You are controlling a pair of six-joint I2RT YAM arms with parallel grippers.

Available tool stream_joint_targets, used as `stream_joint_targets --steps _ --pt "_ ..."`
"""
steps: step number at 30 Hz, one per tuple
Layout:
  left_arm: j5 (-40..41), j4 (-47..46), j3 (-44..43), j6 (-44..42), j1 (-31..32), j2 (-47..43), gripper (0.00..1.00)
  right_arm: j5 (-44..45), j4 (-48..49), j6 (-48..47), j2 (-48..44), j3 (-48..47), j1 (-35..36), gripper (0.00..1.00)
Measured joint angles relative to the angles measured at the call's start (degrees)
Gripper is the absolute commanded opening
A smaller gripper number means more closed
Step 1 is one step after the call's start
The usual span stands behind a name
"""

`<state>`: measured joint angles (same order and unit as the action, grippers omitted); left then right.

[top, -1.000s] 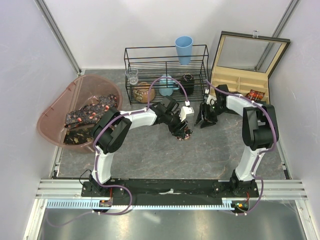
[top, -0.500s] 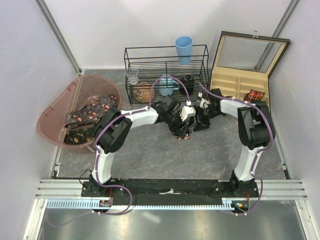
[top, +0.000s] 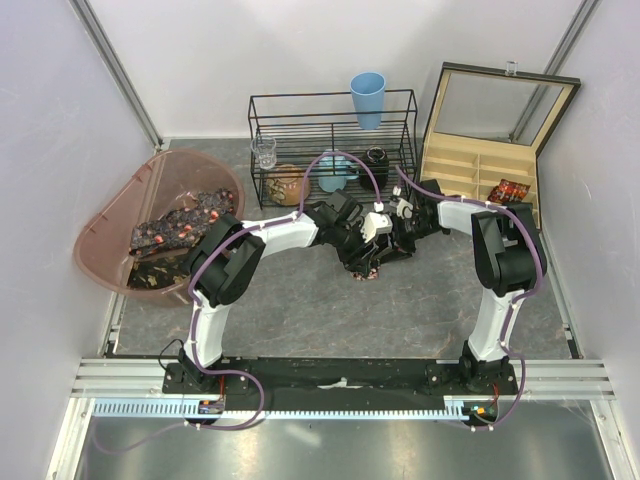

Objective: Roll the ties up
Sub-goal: Pick up the tie at the center of the board.

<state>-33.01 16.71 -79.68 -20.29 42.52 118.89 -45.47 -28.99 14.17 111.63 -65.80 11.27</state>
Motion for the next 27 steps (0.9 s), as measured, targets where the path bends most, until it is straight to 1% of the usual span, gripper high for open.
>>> stream_joint_targets --steps 2,3,4,5,8,12,13,14,15,16,17,18,20,21,24,27 --pt "0.00 0.22 -0.11 -0.20 0.00 0.07 0.02 -0.59 0.63 -0.07 0.00 0.24 0.00 0.53" --pt "0.00 0.37 -0.22 -0.26 0.00 0.11 0.02 -0.92 1.09 -0.07 0.00 0.46 -0.02 0.55" --pt "0.00 0.52 -0.28 -0.31 0.00 0.11 0.02 -1.22 1.51 -0.09 0.00 0.66 -0.04 0.59" --pt "0.00 0.66 -0.33 -0.35 -0.02 0.13 0.02 -1.46 1.97 -0.04 0.00 0.90 -0.09 0.60" --pt "-0.02 1.05 -0.42 -0.39 -0.02 0.13 0.02 -2.40 3.28 0.26 0.00 1.62 -0.33 0.61" --pt "0.02 1.27 -0.52 -0.42 -0.02 0.13 0.02 -3.17 4.39 0.79 0.00 2.03 -0.39 0.60" --pt "0.00 1.38 -0.55 -0.44 -0.02 0.13 0.02 -3.48 4.83 0.98 0.00 2.21 -0.39 0.57" --pt "0.00 1.46 -0.59 -0.44 -0.04 0.15 0.02 -3.72 5.18 1.09 0.00 2.34 -0.39 0.56" --pt "0.00 1.53 -0.63 -0.44 -0.04 0.17 0.02 -4.15 5.88 1.33 0.09 2.58 -0.39 0.47" --pt "0.00 1.57 -0.63 -0.52 -0.07 0.20 0.02 -4.70 6.34 1.60 0.26 2.73 -0.39 0.42" --pt "0.00 1.62 -0.66 -0.63 -0.07 0.20 0.02 -5.31 6.75 1.73 0.48 2.82 -0.44 0.37" --pt "0.00 1.64 -0.68 -0.68 -0.07 0.20 0.02 -6.58 7.56 2.58 0.76 3.06 -0.48 0.36" --pt "0.02 1.70 -0.70 -0.83 -0.07 0.22 0.02 -7.85 8.41 3.08 0.85 3.39 -0.55 0.39" --pt "0.00 1.73 -0.70 -0.85 -0.07 0.22 0.02 -8.26 8.85 3.23 0.85 3.54 -0.57 0.43" --pt "0.02 1.92 -0.74 -0.92 -0.07 0.22 0.02 -8.61 9.51 3.61 0.85 3.91 -0.63 0.51" --pt "0.02 2.10 -0.81 -1.07 -0.07 0.22 0.02 -8.76 10.14 3.63 0.87 4.50 -0.94 0.52"
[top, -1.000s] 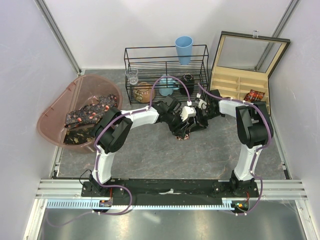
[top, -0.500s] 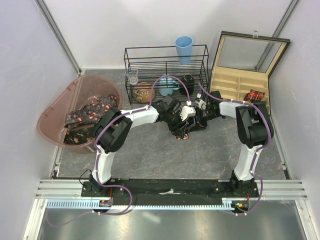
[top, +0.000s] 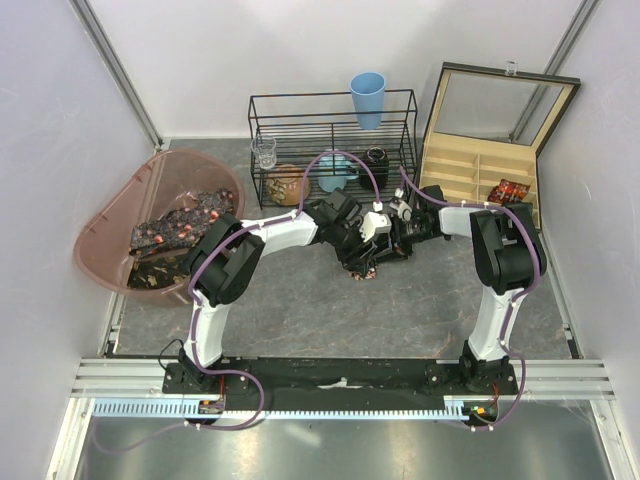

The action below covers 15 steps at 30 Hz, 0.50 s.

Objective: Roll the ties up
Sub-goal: Pick up the tie at the center of the board.

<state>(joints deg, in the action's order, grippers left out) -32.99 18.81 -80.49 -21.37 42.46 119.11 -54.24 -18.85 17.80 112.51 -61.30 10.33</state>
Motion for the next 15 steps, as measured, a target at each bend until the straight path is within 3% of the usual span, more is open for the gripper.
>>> stream_joint_targets --steps 10,13,15 --pt "0.04 0.63 -0.11 -0.39 -0.02 0.00 0.02 -2.27 1.36 0.68 1.62 0.20 -0.09 0.41" --pt "0.07 0.92 -0.17 -0.57 -0.02 0.00 0.02 -3.28 1.70 1.03 2.01 0.20 -0.09 0.26" --pt "0.07 1.01 -0.24 -0.59 -0.02 0.00 0.02 -3.96 1.88 1.18 2.05 0.20 -0.07 0.12"
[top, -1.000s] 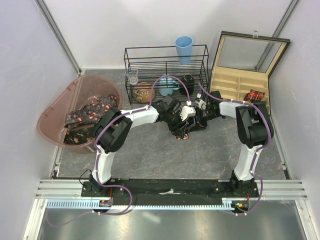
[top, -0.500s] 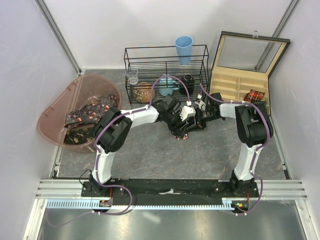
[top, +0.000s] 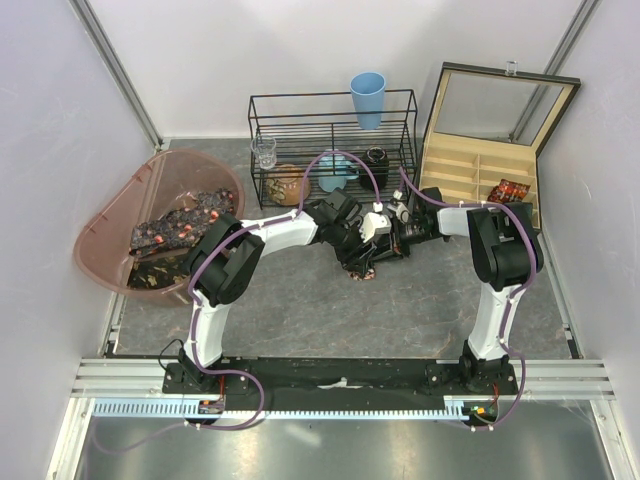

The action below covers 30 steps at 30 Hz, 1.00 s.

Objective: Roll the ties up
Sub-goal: Pick up the tie at the center of the board.

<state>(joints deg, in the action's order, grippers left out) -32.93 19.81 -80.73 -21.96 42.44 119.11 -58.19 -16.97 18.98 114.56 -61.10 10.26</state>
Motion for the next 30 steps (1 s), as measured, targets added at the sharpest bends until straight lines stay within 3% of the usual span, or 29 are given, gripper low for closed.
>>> stream_joint_targets --steps 2,7,11,14,19,23,25,30 --pt "0.04 0.00 -0.02 0.00 0.02 0.00 0.02 -0.37 0.15 -0.13 0.15 0.00 0.00 0.00" --pt "0.07 0.04 -0.02 0.00 0.02 0.00 0.04 -0.61 0.20 -0.26 0.33 0.00 0.00 0.00" --pt "0.02 -0.02 0.00 0.00 0.00 0.00 0.37 -0.13 0.26 -0.24 0.07 0.24 0.00 0.00" --pt "-0.13 -2.10 1.77 0.02 -0.13 -0.98 0.50 1.31 0.42 -0.26 -1.16 0.76 0.28 0.00" --pt "-0.22 -7.30 7.63 0.11 -0.22 -4.52 0.66 3.78 0.13 -0.33 -3.52 1.90 1.79 0.00" --pt "-0.07 -10.75 11.96 0.81 -0.22 -7.89 0.72 5.03 -0.92 -0.48 -4.76 2.56 2.54 0.00" --pt "0.20 -12.61 13.99 0.94 -0.26 -9.68 0.85 5.68 -1.66 -0.79 -5.25 2.60 2.47 0.00" --pt "1.40 -17.20 19.06 1.16 -0.44 -14.25 0.89 7.50 -3.02 -1.84 -7.06 3.15 2.25 0.00"
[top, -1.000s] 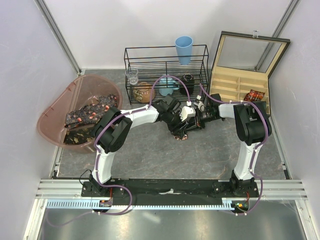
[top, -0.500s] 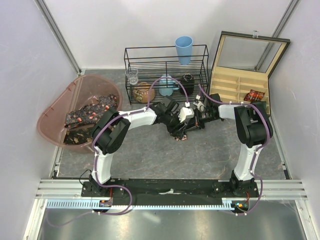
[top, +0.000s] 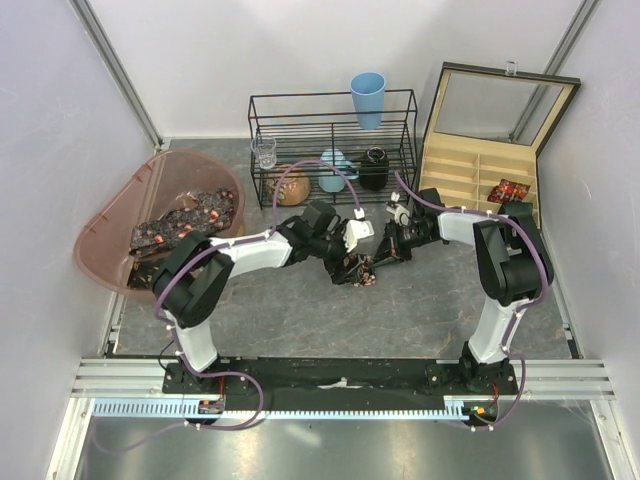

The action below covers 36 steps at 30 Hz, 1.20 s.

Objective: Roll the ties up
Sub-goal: Pick up the tie at the center of the board.

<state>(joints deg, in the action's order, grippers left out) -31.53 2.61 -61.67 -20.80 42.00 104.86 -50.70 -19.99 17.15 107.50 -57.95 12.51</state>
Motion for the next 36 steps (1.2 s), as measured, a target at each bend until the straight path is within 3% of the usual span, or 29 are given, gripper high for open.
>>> stream_joint_targets --steps 5,12,22,29,36 --pt "0.00 -5.42 6.21 -0.24 -0.81 -6.03 0.98 0.72 -1.31 -0.92 -1.40 0.33 0.00 0.00" --pt "-0.59 -16.06 16.02 -1.60 -1.16 -15.10 0.99 1.60 -1.97 -2.82 -3.48 0.46 0.13 0.00" --pt "-7.65 -11.10 7.91 -2.80 -2.95 -8.48 0.99 1.75 -2.97 -6.45 -6.01 0.98 1.33 0.00" --pt "-7.45 -8.11 6.43 -7.78 -0.33 -6.01 0.99 2.99 -4.07 -7.78 -6.29 0.98 1.90 0.00" --pt "-1.20 -5.49 2.84 -9.66 3.45 -2.29 0.99 3.08 -4.31 -7.96 -6.54 0.98 2.29 0.00"
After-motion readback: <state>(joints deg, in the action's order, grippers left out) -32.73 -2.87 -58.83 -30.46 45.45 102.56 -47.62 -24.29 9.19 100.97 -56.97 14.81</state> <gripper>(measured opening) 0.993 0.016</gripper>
